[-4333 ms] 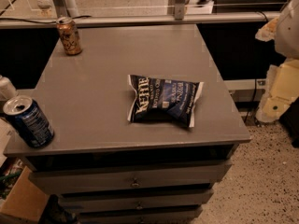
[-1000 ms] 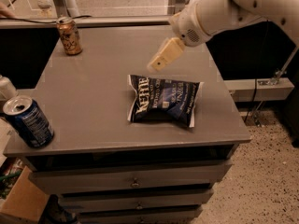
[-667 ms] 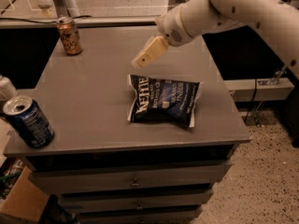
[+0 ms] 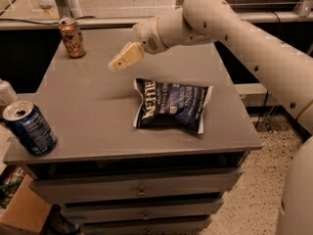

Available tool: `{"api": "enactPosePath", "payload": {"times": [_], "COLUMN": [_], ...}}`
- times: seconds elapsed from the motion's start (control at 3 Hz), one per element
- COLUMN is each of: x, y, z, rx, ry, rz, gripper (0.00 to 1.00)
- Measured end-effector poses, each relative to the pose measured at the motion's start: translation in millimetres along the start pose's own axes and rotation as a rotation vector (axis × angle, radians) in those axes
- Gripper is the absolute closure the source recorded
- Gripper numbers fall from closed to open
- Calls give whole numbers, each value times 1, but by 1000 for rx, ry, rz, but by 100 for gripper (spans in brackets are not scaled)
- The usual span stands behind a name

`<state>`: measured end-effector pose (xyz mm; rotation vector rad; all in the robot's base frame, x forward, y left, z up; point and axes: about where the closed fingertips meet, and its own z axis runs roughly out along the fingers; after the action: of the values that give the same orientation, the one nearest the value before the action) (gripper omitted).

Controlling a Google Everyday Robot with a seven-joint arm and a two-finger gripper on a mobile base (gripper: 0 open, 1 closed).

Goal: Pick orange can

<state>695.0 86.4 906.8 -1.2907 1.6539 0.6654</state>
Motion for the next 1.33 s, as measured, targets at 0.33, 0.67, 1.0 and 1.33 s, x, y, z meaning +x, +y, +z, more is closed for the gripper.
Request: {"api": "enactPosePath", "payload": {"times": [0.33,0.67,1.0,1.33], "x": [0,-1,-9,-26], "y": [0,-6,-23,-43], "z": [0,24,63,100], "rx": [0,14,34,45], "ry": [0,-52,-124,-185], "rz": [0,27,55,60], "gripper": [0,0,0,0]}}
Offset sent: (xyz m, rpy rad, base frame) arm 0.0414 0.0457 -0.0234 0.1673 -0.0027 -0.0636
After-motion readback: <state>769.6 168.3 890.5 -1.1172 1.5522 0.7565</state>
